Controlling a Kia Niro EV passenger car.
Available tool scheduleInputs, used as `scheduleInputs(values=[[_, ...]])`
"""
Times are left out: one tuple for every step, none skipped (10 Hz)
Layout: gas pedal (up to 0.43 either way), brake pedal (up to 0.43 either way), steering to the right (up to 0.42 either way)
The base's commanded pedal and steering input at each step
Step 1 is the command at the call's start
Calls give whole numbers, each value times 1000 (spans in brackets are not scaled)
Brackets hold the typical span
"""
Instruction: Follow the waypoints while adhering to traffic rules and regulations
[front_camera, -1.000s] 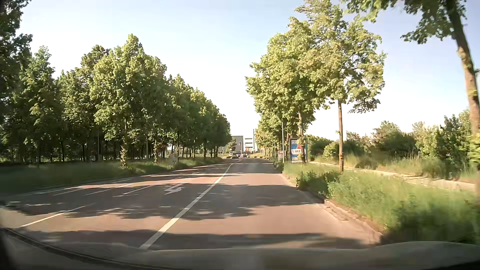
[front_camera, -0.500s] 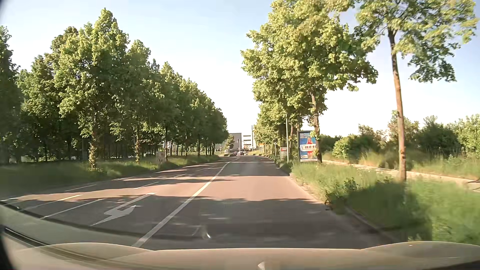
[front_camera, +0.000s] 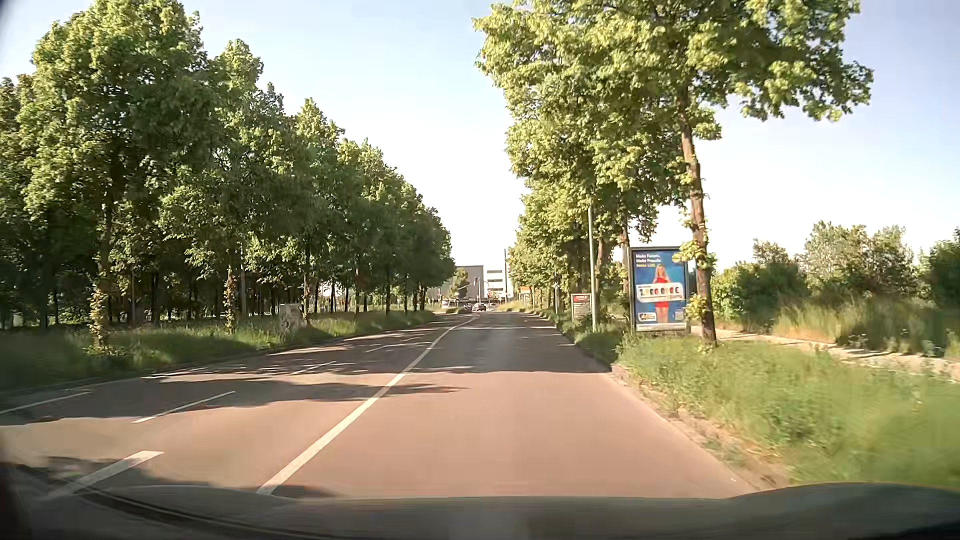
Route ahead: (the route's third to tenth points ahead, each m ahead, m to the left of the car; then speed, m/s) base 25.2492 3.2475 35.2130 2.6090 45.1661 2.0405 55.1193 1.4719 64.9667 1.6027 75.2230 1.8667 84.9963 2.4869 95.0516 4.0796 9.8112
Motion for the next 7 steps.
scheduleInputs(values=[[0,0,-5],[0,0,-5],[0,0,-4],[0,0,-4],[0,0,-4],[0,0,-3],[0,0,1]])
